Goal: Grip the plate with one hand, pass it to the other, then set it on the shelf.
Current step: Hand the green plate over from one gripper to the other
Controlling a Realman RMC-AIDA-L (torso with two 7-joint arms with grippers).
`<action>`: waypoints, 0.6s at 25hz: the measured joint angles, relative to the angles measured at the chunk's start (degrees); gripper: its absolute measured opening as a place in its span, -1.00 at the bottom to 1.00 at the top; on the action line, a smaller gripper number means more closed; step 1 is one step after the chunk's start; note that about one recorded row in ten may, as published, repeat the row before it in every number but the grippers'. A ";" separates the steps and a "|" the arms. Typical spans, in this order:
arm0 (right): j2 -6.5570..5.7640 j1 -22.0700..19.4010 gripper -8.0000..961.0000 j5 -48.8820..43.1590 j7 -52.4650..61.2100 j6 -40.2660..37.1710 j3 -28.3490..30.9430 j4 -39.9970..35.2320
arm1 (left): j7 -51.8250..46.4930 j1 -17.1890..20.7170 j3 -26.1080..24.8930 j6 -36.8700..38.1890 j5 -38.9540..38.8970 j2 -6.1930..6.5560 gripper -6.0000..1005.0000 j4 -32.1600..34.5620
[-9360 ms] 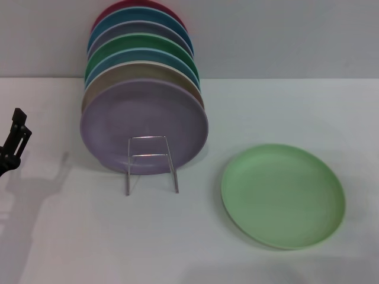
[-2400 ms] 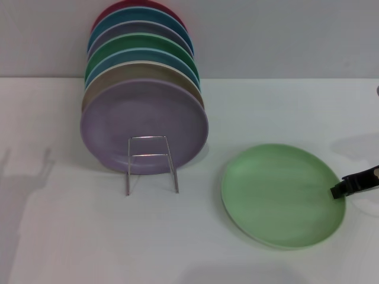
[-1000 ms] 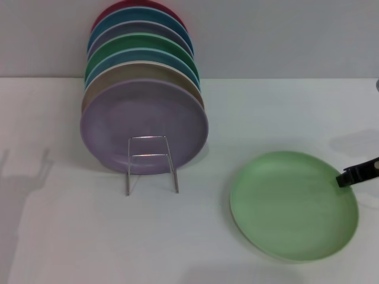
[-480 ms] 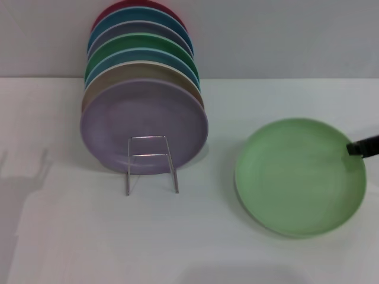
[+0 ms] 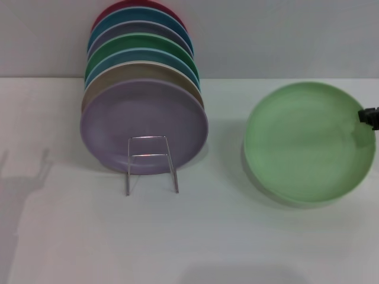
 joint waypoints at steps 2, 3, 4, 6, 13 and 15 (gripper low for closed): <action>-0.01 -0.05 -0.95 0.03 -0.50 -1.31 -0.53 0.05 | 0.00 0.00 0.00 0.07 0.04 0.00 0.71 0.00; -0.01 -0.10 -0.95 0.04 -0.64 -1.92 -0.86 0.11 | 0.00 0.00 0.00 0.10 0.06 0.00 0.71 0.00; -0.02 -0.15 -0.95 0.07 -0.80 -2.57 -1.19 0.26 | 0.00 0.00 0.00 0.17 0.11 0.00 0.71 0.00; -0.03 -0.41 -0.95 0.12 -1.10 -4.24 -2.05 0.84 | -0.13 0.08 0.00 0.42 0.18 0.04 0.71 0.00; -0.02 -0.94 -0.95 -0.84 -1.97 -10.19 -6.33 2.90 | -0.39 0.25 0.27 0.53 0.21 0.07 0.71 0.00; -0.02 -1.35 -0.95 -1.55 -2.23 -11.99 -7.71 3.57 | -0.44 0.26 0.38 0.57 0.21 0.09 0.71 0.00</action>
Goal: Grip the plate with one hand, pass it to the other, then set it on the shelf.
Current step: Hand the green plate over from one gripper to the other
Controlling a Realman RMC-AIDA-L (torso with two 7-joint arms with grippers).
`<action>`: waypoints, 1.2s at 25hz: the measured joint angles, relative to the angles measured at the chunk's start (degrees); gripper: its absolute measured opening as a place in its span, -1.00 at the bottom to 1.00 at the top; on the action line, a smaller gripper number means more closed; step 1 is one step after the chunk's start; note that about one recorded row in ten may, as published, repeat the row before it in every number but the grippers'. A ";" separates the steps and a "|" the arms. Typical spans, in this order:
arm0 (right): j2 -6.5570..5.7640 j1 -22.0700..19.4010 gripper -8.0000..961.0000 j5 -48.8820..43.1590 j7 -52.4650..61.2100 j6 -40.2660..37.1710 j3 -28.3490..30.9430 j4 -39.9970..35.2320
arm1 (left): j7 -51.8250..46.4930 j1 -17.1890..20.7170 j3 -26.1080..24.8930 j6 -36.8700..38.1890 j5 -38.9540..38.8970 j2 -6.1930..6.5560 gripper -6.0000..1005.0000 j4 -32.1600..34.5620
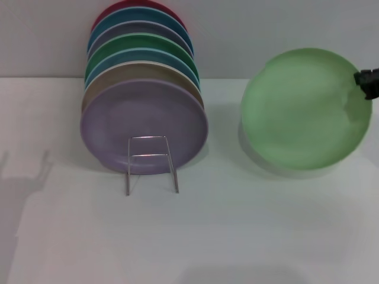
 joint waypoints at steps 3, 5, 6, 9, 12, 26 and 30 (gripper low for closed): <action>0.03 -1.41 -0.95 -1.93 -0.07 -4.08 -3.47 1.23 | -0.05 0.07 0.08 0.00 0.05 0.00 0.71 0.00; 0.06 -2.53 -0.95 -3.26 -0.07 -7.06 -6.09 1.95 | -0.06 0.13 0.09 0.01 0.07 0.01 0.71 0.00; 0.08 -3.17 -0.95 -3.80 -0.08 -8.73 -7.41 2.26 | -0.06 0.19 0.10 0.06 0.08 0.00 0.71 0.00; 0.14 -4.67 -0.95 -4.27 -0.10 -13.20 -10.12 2.66 | -0.08 0.42 0.12 0.43 0.08 0.01 0.71 0.01; 0.15 -6.17 -0.95 -4.51 -0.11 -18.38 -12.73 2.56 | -0.09 0.47 0.15 0.61 0.08 0.00 0.71 0.00; 0.37 -10.51 -0.95 -4.25 0.24 -41.16 -22.66 -4.97 | -0.17 0.59 0.24 0.71 0.08 0.00 0.71 -0.09; 0.43 -12.50 -0.95 -3.64 0.41 -48.72 -25.74 -6.87 | -0.17 0.62 0.23 0.50 0.07 0.00 0.71 -0.05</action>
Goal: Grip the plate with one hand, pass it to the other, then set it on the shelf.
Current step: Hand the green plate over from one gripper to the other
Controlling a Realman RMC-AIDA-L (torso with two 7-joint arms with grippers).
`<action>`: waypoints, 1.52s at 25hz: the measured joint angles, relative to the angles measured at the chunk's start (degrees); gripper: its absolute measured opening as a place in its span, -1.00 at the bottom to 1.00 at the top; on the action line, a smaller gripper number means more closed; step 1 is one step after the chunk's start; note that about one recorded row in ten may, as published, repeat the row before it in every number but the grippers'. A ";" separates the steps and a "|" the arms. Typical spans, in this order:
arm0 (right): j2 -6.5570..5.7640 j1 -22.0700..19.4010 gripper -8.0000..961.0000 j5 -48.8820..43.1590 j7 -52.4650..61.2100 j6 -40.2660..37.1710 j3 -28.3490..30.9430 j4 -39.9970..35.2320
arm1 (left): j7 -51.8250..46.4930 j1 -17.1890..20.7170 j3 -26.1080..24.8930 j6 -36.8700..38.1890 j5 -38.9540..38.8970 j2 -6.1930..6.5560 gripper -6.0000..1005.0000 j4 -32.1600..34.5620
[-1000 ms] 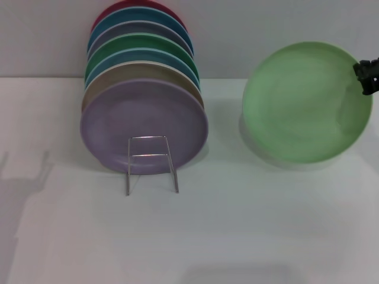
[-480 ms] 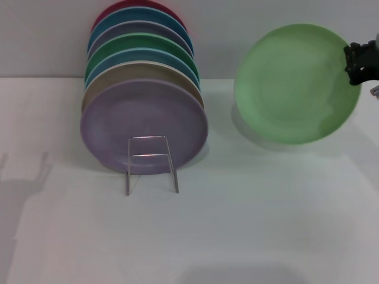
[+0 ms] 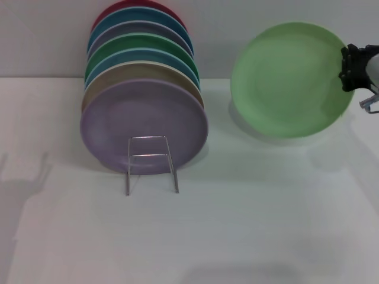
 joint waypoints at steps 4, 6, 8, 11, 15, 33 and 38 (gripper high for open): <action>0.07 -2.03 -0.95 0.10 0.45 -6.82 -2.72 -1.22 | 0.03 -0.04 0.00 -0.19 0.00 0.00 0.71 0.05; 0.09 -2.44 -0.95 0.12 0.69 -10.48 -4.00 -2.69 | 0.17 -0.12 0.00 -0.23 0.00 0.00 0.71 0.06; 0.09 -2.57 -0.95 0.47 1.21 -14.27 -5.02 -4.66 | 0.28 -0.17 0.00 -0.30 0.00 0.00 0.71 0.06; 0.00 -2.54 -0.95 1.59 2.20 -20.13 -6.69 -7.85 | 0.30 -0.19 0.00 -0.44 0.00 0.00 0.71 0.08; -0.12 -2.19 -0.95 2.82 3.46 -28.81 -9.17 -12.85 | 0.33 -0.16 0.00 -0.55 0.01 0.00 0.71 0.33; -0.22 1.81 -0.95 2.97 21.75 -57.85 -16.45 -33.72 | 0.29 -0.49 0.05 -0.69 0.08 -0.09 0.71 0.67; -0.22 4.35 -0.95 2.85 27.67 -63.72 -17.40 -40.37 | 0.12 -0.40 0.09 -1.03 0.09 -0.09 0.71 0.67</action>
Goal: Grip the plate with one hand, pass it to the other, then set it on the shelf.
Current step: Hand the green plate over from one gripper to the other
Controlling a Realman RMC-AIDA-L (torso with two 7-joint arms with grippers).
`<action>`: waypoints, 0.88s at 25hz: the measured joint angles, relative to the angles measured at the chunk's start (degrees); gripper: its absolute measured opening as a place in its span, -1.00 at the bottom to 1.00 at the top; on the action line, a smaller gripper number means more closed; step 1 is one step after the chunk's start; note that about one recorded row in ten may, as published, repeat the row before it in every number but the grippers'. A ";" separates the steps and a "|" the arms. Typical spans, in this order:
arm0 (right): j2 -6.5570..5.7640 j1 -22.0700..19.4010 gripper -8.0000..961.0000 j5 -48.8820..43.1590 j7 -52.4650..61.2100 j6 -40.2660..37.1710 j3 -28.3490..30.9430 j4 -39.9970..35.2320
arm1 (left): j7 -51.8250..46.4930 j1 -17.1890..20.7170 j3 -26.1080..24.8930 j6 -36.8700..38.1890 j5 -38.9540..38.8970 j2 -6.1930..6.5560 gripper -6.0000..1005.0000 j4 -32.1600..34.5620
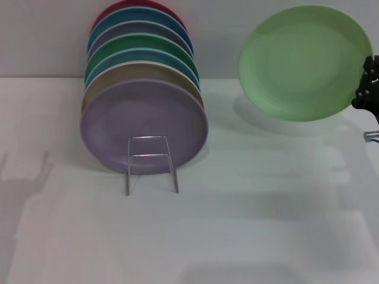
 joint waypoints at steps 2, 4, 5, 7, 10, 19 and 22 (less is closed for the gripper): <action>0.04 0.74 -0.95 0.11 0.93 -1.25 -0.12 -1.76 | -0.01 0.06 0.03 0.00 0.00 0.00 0.71 -0.12; 0.11 1.08 -0.95 0.20 1.32 -1.87 -0.14 -2.70 | -0.04 0.17 0.22 0.00 -0.01 0.00 0.71 -0.35; 0.13 1.15 -0.95 0.24 1.45 -2.03 -0.13 -3.04 | -0.06 0.29 0.43 0.09 0.00 0.00 0.71 -0.43; 0.15 1.22 -0.95 0.28 1.92 -2.22 -0.14 -3.80 | -0.11 0.45 0.92 0.48 -0.01 -0.02 0.71 -0.58; 0.16 1.65 -0.95 0.29 2.96 -2.74 -0.17 -5.68 | -0.17 0.77 1.97 1.36 0.01 -0.16 0.71 -0.81; 0.11 3.17 -0.95 -0.17 6.97 -5.31 -1.20 -10.72 | -0.21 1.42 4.04 3.07 0.08 -0.24 0.71 -1.70; 0.11 3.36 -0.95 -0.14 7.55 -6.92 -2.14 -11.81 | -0.21 2.14 4.49 3.66 0.09 -0.19 0.71 -2.59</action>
